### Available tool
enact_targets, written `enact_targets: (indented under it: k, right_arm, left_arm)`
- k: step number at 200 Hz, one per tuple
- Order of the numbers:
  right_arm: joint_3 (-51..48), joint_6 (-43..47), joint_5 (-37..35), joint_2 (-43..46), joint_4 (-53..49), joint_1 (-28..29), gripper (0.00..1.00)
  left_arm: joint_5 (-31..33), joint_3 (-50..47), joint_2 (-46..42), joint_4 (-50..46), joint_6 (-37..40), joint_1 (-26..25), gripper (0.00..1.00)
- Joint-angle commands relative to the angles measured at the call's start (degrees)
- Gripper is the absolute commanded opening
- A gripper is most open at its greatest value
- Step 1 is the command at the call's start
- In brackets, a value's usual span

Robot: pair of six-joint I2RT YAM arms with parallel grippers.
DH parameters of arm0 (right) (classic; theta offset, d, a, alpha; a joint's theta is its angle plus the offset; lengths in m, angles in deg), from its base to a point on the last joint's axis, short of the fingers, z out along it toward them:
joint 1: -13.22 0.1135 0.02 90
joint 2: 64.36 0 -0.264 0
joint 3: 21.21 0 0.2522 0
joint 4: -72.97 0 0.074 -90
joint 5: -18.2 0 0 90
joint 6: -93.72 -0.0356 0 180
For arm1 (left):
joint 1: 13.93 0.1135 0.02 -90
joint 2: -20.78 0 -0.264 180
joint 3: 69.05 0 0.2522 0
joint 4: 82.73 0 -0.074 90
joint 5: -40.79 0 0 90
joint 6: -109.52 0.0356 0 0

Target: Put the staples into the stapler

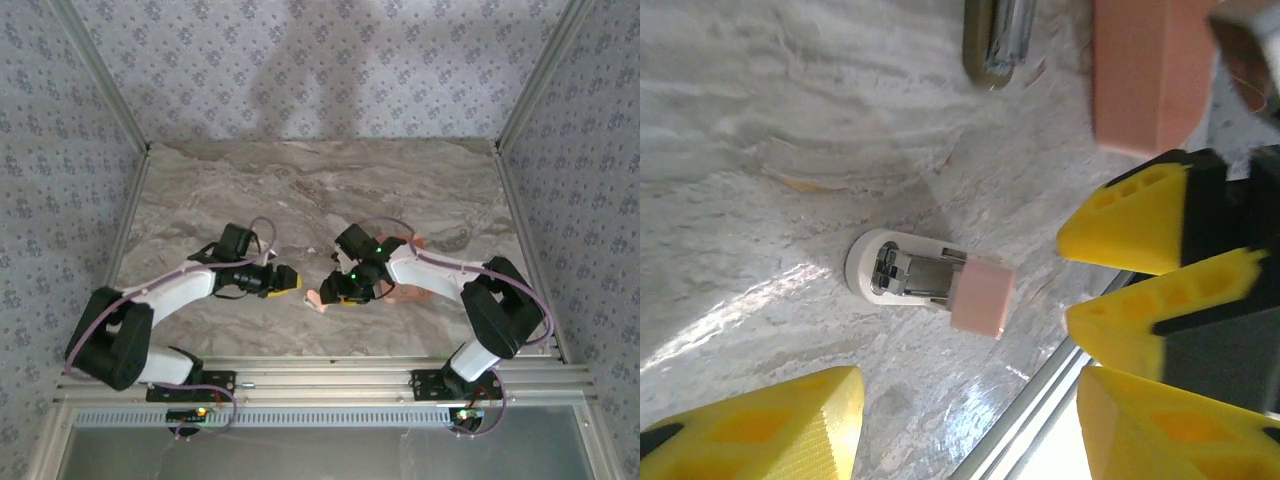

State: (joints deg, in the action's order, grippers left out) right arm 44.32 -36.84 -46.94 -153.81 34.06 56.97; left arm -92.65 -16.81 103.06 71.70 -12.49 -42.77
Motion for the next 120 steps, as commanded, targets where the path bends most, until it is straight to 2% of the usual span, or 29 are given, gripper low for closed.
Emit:
enact_targets:
  k: [1,64,120]
  right_arm:
    - [-3.27,-11.65,-1.40,2.75,9.22,-0.11,0.57]
    - [-6.32,-15.20,-0.20,1.14,15.10,0.81,0.57]
    - [-6.08,-14.88,0.98,-1.36,15.74,1.76,0.56]
  left_arm:
    - [0.08,2.77,2.58,1.23,0.87,-1.57,0.59]
    - [-1.33,5.65,9.31,0.95,2.92,-2.10,0.55]
    - [-1.58,4.52,9.39,0.23,4.45,-2.28,0.55]
